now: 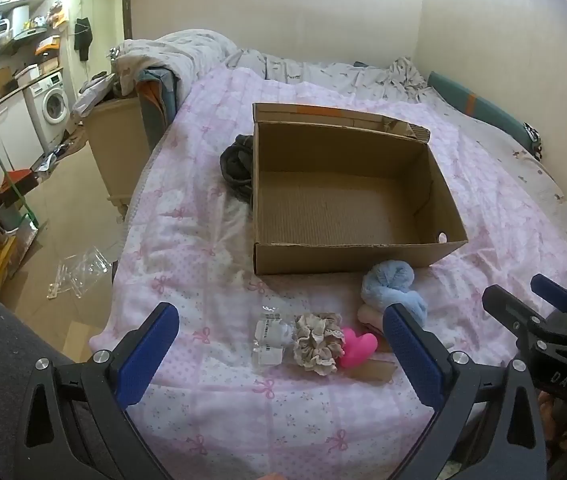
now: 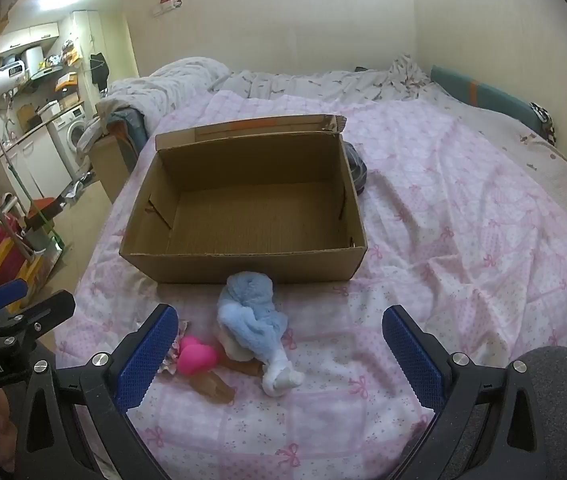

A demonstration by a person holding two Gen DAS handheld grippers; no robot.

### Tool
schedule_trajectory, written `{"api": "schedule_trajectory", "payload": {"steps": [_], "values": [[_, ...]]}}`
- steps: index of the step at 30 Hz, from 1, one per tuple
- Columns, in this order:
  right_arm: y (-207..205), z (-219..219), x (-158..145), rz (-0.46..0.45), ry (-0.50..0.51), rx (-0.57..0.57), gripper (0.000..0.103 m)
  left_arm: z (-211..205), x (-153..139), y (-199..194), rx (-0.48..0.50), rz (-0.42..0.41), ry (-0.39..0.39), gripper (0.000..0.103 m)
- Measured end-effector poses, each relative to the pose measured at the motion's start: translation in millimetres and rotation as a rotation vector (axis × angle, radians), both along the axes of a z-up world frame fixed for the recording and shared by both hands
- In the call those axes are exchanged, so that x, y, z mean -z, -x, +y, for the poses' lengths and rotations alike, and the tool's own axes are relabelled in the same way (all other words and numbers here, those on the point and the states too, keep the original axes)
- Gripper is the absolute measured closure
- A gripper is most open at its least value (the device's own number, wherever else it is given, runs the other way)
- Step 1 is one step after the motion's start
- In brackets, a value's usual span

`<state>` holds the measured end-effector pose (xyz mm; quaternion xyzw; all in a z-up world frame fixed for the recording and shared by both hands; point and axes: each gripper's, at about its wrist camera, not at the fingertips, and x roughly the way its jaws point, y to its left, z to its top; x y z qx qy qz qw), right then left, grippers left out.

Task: Organize soft objects

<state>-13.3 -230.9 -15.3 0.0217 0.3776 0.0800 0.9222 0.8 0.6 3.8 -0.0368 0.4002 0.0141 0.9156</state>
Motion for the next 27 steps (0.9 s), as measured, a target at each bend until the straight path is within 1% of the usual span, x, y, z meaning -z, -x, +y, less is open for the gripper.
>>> {"api": "schedule_trajectory", "payload": {"steps": [15, 16, 27], "values": [[-0.5, -1.3, -0.2, 0.006, -0.008, 0.008, 0.000, 2.9, -6.0, 0.6, 0.001, -0.002, -0.004, 0.001], [-0.4, -1.2, -0.2, 0.006, -0.008, 0.009, 0.000, -0.6, -1.7, 1.4, 0.001, -0.002, -0.004, 0.001], [-0.6, -1.4, -0.2, 0.006, -0.007, 0.008, 0.000, -0.5, -3.5, 1.1, 0.002, -0.001, -0.004, 0.001]]}}
